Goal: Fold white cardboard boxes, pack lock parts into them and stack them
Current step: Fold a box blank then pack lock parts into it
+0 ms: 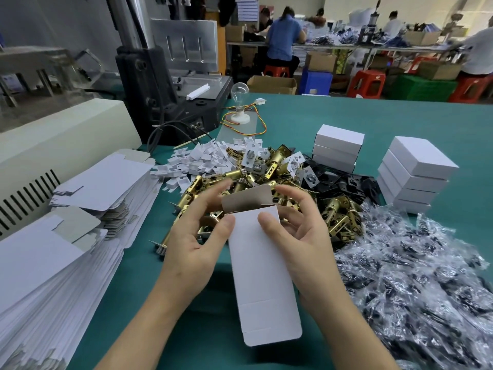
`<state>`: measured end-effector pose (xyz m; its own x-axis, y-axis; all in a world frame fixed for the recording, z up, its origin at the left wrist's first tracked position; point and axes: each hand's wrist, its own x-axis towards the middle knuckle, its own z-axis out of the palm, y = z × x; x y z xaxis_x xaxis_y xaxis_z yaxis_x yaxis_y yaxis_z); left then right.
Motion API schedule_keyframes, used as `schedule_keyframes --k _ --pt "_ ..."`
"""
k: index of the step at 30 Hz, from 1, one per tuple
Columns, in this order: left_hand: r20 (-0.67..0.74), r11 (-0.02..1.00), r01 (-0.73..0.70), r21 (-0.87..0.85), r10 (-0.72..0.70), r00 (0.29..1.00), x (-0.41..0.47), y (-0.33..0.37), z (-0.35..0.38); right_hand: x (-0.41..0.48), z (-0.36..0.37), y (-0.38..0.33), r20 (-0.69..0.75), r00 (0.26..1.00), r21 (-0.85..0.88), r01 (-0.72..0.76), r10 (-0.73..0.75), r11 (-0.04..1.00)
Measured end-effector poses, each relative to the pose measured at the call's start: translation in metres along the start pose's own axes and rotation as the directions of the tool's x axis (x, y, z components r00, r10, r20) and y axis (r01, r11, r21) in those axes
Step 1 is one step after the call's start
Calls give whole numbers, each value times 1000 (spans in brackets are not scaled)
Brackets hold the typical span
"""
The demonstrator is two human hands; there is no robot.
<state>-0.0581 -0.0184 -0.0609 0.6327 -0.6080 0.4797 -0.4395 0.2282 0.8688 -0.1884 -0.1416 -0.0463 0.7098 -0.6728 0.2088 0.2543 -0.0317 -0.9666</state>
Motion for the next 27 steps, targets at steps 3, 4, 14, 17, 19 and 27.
schedule_keyframes --k 3,4,14,17,19,27 --pt "58 998 -39 53 36 998 0 -3 -3 -1 -1 -1 38 999 -3 5 -5 1000" --pt "79 998 -44 50 40 996 0 -2 -3 -1 -1 0 30 1000 -5 1 -1 1000" --pt "180 936 327 -128 -302 936 7 1 -7 0 0 3 66 997 -214 57 -44 975" --pt "185 923 360 -135 -333 924 8 4 -7 0 0 1 54 998 -186 32 -22 982" --pt "158 915 376 -143 -354 922 7 6 -6 -1 0 0 62 998 -160 8 2 987" --pt "152 900 399 -175 -375 914 8 8 -8 -1 3 -3 94 995 -139 -13 26 990"
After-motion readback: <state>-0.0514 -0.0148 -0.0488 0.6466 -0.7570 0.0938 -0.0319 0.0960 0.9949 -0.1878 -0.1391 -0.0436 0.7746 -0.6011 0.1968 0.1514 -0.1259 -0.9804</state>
